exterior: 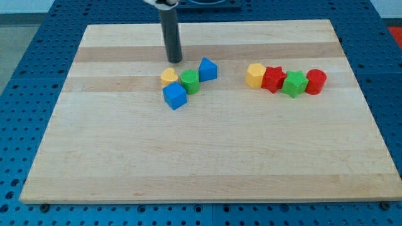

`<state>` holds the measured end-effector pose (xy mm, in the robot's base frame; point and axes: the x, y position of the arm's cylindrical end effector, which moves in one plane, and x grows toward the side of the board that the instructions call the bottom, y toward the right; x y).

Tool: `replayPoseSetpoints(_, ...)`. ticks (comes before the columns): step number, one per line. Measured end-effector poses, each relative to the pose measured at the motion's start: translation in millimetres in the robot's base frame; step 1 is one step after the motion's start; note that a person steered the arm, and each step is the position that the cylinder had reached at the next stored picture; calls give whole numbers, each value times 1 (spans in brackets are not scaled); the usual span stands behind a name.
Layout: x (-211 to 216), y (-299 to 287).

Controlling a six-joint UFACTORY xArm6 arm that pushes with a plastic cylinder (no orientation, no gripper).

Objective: Move the red circle parallel to the blue cube

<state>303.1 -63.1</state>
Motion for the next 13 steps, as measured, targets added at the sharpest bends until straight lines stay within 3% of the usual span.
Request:
replayPoseSetpoints(4,-8,200)
replayPoseSetpoints(6,33,263)
replayPoseSetpoints(9,131,290)
replayPoseSetpoints(11,156,310)
replayPoseSetpoints(13,160,292)
